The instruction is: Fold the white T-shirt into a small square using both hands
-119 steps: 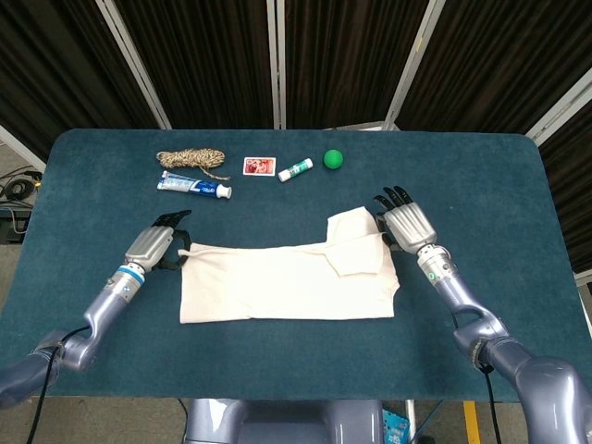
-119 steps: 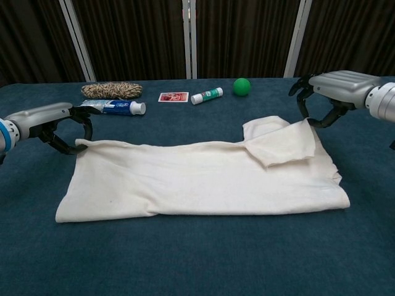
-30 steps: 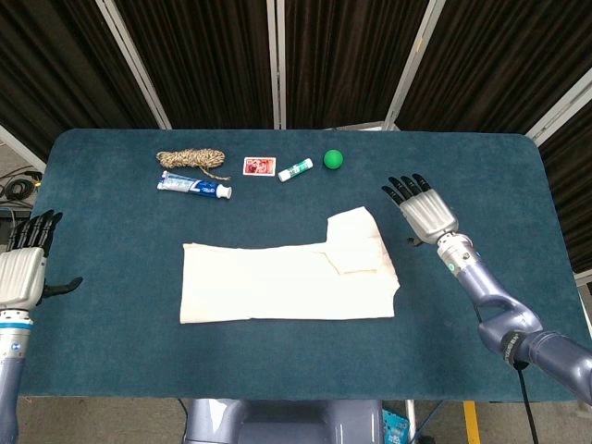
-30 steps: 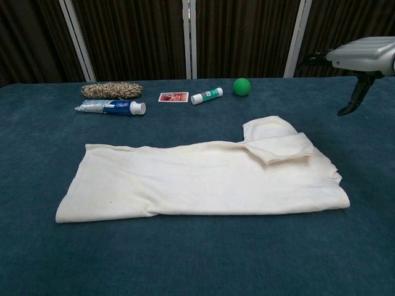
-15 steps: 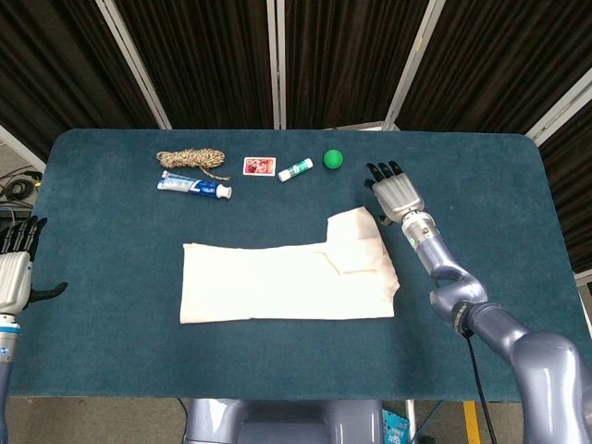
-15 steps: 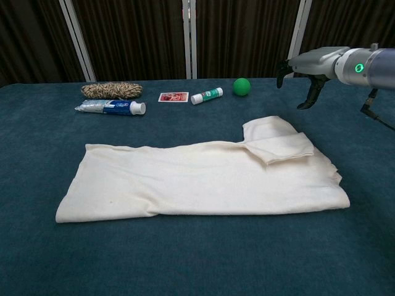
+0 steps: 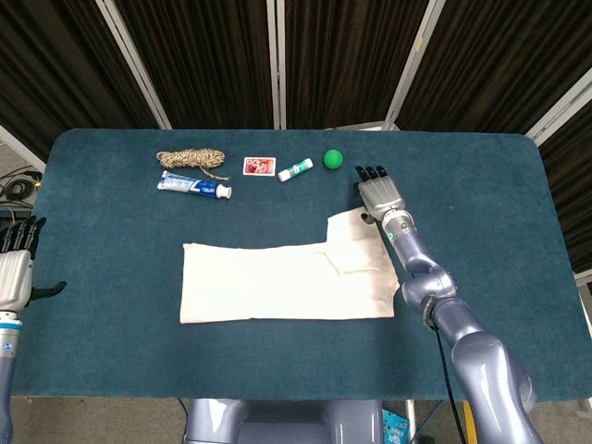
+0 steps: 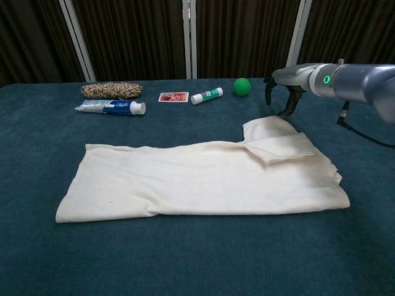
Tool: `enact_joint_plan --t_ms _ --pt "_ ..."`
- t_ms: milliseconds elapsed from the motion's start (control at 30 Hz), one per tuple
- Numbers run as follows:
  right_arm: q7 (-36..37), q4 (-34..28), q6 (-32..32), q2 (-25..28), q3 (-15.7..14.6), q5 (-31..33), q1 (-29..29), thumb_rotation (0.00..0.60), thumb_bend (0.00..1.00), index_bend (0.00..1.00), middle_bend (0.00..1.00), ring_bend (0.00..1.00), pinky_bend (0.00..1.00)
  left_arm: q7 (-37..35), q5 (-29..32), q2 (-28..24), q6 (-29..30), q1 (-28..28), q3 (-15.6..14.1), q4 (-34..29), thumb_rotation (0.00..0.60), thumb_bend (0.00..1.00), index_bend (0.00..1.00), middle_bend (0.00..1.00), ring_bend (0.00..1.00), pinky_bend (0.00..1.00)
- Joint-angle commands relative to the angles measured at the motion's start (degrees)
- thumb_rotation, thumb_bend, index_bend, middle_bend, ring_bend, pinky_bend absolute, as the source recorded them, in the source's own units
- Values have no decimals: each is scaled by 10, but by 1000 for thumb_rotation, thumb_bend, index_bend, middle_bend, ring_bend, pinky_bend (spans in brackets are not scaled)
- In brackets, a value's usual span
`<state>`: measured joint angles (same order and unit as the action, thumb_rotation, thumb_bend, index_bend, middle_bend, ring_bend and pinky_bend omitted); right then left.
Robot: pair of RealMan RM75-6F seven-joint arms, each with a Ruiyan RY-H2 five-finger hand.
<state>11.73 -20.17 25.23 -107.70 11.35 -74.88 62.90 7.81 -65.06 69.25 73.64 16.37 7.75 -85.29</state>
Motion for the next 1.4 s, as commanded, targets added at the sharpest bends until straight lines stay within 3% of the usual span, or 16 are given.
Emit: enact_joint_plan --t_ms 33,400,900,1400 --pt "24 18 -12 -16 -10 -15 7 600 236 390 7 0 0 1 1 1 -2 0 1 1 600 0 0 0 0 0" --pt "69 57 -33 -42 -35 -48 18 600 303 398 5 0 0 -4 -3 4 -10 0 4 9 600 0 0 0 0 0" --pt "101 80 -48 -53 -58 -74 15 600 329 504 7 0 0 -9 -6 6 -18 -2 8 14 600 0 0 0 0 0" --pt "146 77 -14 -48 -71 -93 5 600 354 618 52 0 0 -7 -11 6 -18 -4 9 11 600 0 0 0 0 0"
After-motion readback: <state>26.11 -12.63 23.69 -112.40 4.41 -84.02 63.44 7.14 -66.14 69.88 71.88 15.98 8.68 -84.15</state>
